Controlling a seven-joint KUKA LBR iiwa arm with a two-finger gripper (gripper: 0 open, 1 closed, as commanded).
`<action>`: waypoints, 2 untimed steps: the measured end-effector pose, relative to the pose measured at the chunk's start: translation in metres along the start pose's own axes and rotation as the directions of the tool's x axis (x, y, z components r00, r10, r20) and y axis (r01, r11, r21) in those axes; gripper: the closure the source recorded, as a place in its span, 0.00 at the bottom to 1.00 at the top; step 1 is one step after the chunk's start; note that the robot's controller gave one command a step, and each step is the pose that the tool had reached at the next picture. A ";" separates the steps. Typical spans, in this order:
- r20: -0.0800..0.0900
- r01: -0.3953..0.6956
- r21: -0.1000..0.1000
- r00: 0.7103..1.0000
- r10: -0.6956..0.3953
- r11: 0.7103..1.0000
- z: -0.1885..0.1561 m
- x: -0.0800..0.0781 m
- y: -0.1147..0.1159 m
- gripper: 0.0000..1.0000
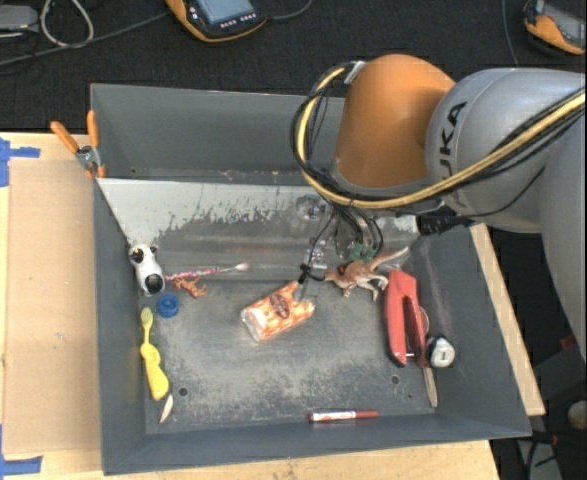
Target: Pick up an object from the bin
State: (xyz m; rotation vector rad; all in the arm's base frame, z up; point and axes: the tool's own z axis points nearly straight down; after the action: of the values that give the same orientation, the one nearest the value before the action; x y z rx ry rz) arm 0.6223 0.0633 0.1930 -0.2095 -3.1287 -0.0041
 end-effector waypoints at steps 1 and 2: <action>-0.001 0.002 0.000 1.000 -0.002 1.000 0.000 0.000 0.000 0.00; 0.003 -0.023 -0.001 1.000 0.023 1.000 0.058 0.019 -0.002 0.00</action>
Offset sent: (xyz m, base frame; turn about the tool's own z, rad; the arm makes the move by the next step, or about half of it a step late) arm -0.0295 0.0015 -0.0834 0.0329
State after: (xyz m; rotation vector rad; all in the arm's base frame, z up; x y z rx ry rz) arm 0.6024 0.0640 0.1350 -0.2454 -3.1292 -0.0056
